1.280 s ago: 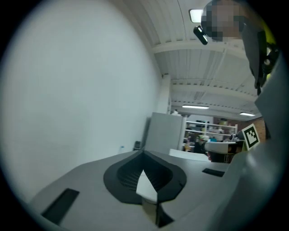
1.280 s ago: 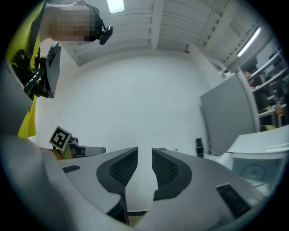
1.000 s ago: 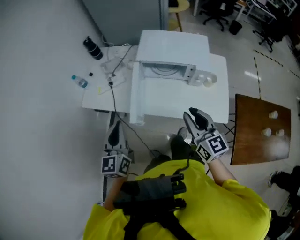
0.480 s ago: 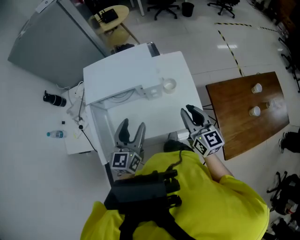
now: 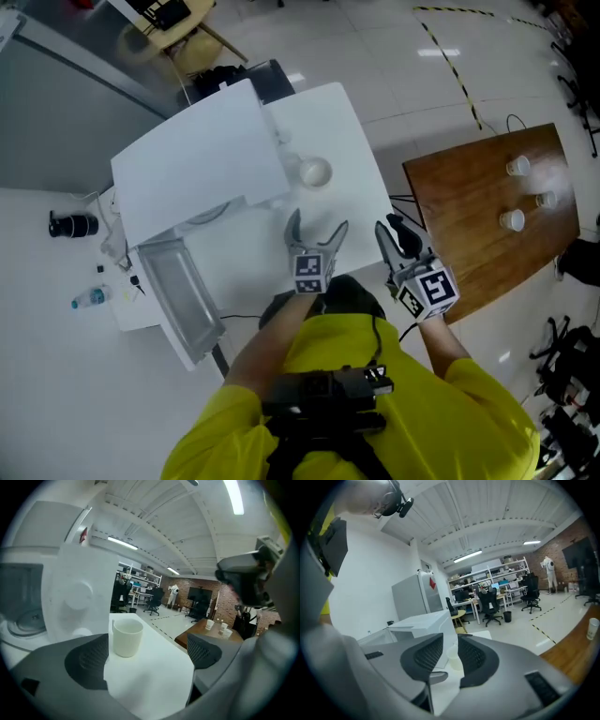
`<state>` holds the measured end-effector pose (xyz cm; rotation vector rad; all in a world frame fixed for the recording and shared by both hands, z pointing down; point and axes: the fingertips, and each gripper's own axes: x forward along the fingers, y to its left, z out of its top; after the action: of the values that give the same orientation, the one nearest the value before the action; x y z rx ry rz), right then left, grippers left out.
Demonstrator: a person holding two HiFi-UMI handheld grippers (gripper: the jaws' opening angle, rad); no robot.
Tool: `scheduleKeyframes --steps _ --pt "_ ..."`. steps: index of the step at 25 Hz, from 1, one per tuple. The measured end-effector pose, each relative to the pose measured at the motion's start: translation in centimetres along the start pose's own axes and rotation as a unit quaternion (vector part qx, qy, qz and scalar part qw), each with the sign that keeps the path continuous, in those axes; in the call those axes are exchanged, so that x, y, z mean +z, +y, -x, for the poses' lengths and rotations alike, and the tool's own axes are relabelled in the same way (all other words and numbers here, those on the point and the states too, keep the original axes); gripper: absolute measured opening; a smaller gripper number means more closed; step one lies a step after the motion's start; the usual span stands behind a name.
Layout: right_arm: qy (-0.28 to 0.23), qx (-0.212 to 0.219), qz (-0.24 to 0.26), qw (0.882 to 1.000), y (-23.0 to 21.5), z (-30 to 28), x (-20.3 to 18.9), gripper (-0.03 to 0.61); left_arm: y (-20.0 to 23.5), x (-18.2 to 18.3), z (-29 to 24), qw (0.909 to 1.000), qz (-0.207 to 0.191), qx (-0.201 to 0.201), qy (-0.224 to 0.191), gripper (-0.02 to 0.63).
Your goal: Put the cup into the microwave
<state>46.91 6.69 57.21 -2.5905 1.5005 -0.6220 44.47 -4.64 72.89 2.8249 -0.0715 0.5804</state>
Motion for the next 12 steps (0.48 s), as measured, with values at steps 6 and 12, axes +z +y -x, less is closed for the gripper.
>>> scheduleKeyframes --steps 6,12 --pt "0.031 -0.03 -0.044 0.998 -2.1 -0.3 -5.1 0.103 2.0 -3.1 -8.8 0.9994 0.009 0.032 0.006 0.463" --pt "0.045 -0.033 -0.045 0.997 -2.9 -1.0 -7.3 0.103 3.6 -2.6 -12.1 0.9958 0.01 0.089 -0.02 0.514"
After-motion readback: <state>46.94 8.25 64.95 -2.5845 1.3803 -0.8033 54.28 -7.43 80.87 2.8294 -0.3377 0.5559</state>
